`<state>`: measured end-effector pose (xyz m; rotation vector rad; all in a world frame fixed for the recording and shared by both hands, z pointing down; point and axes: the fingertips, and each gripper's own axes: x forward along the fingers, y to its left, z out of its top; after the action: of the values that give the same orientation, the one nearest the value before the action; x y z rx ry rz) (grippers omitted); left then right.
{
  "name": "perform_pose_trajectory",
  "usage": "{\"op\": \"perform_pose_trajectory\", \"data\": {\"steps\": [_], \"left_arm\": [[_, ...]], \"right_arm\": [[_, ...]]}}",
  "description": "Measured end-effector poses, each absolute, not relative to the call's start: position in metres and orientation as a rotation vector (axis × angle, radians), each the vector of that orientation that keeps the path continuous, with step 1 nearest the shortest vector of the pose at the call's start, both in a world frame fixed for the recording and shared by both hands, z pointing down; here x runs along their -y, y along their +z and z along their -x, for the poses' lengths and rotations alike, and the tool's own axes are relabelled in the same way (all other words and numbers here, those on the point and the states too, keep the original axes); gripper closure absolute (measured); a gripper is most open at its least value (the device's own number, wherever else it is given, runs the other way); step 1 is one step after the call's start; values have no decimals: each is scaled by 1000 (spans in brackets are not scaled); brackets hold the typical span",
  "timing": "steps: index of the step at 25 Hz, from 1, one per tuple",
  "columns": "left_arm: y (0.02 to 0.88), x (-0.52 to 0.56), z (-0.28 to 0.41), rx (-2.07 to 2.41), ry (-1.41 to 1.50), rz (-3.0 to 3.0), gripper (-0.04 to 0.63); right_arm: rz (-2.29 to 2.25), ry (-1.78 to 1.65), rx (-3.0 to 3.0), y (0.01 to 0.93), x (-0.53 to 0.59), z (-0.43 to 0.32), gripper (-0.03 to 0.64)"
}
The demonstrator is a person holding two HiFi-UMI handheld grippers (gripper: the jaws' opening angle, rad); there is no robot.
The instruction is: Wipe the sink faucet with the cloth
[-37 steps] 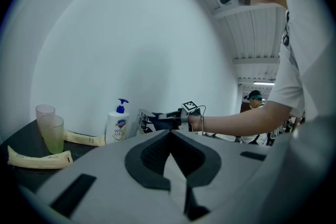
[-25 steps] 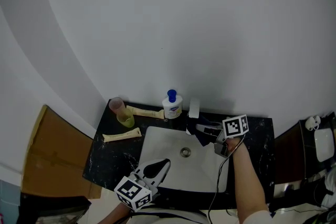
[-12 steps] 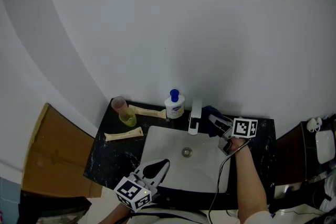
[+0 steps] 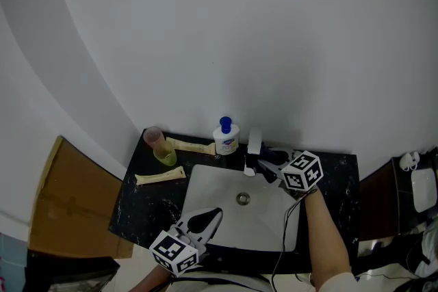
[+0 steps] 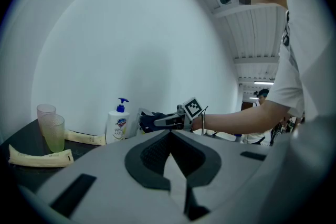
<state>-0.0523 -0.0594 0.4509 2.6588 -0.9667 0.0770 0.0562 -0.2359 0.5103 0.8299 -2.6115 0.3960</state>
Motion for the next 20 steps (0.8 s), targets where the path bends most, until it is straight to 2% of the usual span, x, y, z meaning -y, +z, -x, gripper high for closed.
{"op": "perform_pose_trajectory", "data": {"steps": [8,11,16,20], "left_arm": [[451,60,57,984,75,-2659,594],[451,63,56,980,71,-2659,594],[451,63,54,972,75,-2663,594],[451,65,55,980,75,-2662,594]], "right_arm": [[-1235,281,2463,512,269,-115,503],[-1129,285,2521,508,254,-115,503],[-758,257,2626,499,216,-70,503],[-748,232,2577,512,228,-54,503]]}}
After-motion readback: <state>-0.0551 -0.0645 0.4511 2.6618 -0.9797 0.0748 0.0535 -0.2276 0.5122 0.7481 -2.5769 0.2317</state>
